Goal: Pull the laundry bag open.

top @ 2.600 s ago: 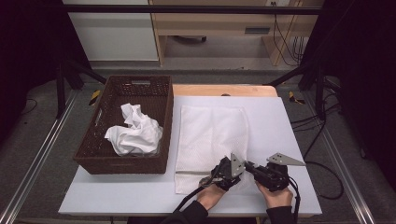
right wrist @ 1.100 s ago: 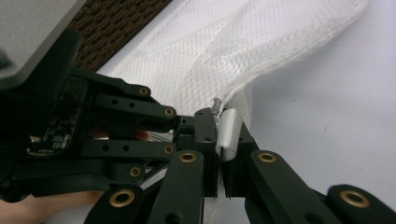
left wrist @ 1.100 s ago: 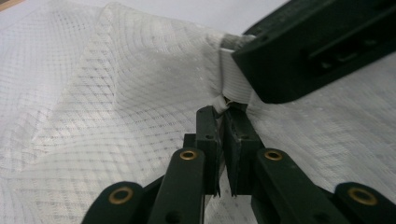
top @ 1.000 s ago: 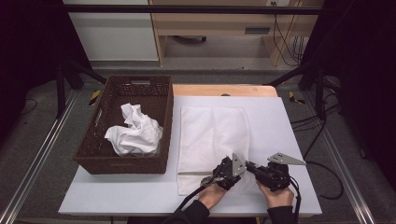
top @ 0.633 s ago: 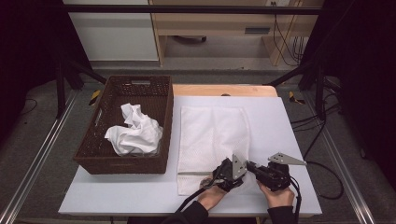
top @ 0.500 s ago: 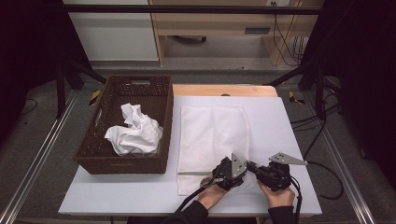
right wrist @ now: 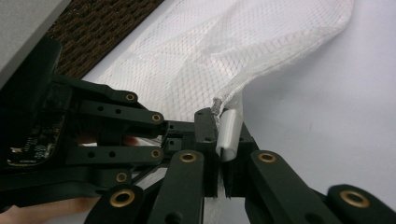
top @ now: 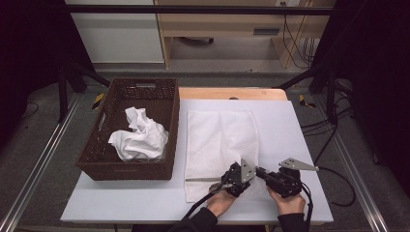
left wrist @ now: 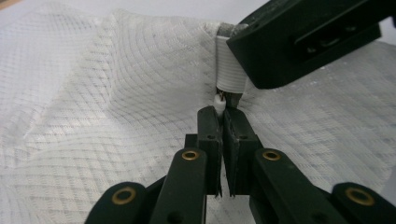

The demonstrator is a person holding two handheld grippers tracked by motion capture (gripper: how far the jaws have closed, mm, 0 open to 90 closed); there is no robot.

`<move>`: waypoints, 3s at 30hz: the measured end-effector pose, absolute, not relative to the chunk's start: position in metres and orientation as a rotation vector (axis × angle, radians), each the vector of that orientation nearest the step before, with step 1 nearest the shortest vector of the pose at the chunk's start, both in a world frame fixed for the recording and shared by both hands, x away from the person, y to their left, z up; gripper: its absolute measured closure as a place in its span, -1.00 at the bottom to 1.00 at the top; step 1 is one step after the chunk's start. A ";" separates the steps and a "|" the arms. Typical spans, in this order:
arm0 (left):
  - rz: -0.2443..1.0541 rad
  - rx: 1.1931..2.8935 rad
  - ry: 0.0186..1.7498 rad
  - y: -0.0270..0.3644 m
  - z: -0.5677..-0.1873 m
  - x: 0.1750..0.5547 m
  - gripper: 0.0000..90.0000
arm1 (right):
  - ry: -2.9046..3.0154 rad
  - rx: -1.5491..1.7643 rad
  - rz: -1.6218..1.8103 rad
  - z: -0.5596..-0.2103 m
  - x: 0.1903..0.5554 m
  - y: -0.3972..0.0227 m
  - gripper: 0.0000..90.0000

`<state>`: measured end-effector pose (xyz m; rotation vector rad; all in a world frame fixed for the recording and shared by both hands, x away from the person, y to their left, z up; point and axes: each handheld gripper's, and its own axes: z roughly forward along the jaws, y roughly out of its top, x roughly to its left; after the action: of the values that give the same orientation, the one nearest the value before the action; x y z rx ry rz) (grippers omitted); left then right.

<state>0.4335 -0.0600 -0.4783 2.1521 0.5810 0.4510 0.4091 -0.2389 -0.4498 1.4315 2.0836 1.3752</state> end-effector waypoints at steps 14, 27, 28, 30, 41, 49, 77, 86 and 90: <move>0.432 2.149 0.562 -0.055 -0.479 0.428 0.90 | 2.060 1.525 1.396 -0.456 0.411 -0.246 0.93; 0.468 2.107 0.563 -0.060 -0.479 0.431 0.42 | 2.070 1.480 1.479 -0.450 0.409 -0.244 0.94; 0.449 2.108 0.563 -0.060 -0.478 0.432 0.48 | 2.071 1.477 1.482 -0.450 0.409 -0.244 0.94; 0.433 2.111 0.555 -0.061 -0.478 0.434 0.58 | 2.074 1.479 1.483 -0.450 0.409 -0.244 0.94; 0.474 2.144 0.584 -0.062 -0.481 0.431 0.89 | 2.084 1.489 1.439 -0.452 0.410 -0.245 0.94; 0.561 2.113 0.586 -0.065 -0.481 0.433 0.34 | 2.091 1.481 1.459 -0.451 0.410 -0.244 0.94; 0.557 2.055 0.635 -0.063 -0.484 0.431 0.42 | 2.048 1.509 1.508 -0.452 0.410 -0.248 0.94; 0.647 2.052 0.636 -0.069 -0.484 0.427 0.53 | 2.048 1.509 1.508 -0.452 0.410 -0.248 0.94; 0.694 2.059 0.573 -0.067 -0.484 0.420 0.45 | 2.044 1.512 1.509 -0.451 0.410 -0.250 0.94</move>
<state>0.4202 -0.0675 -0.4836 2.0587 0.5734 0.6940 0.4100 -0.2497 -0.4510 1.5125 2.0436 1.5087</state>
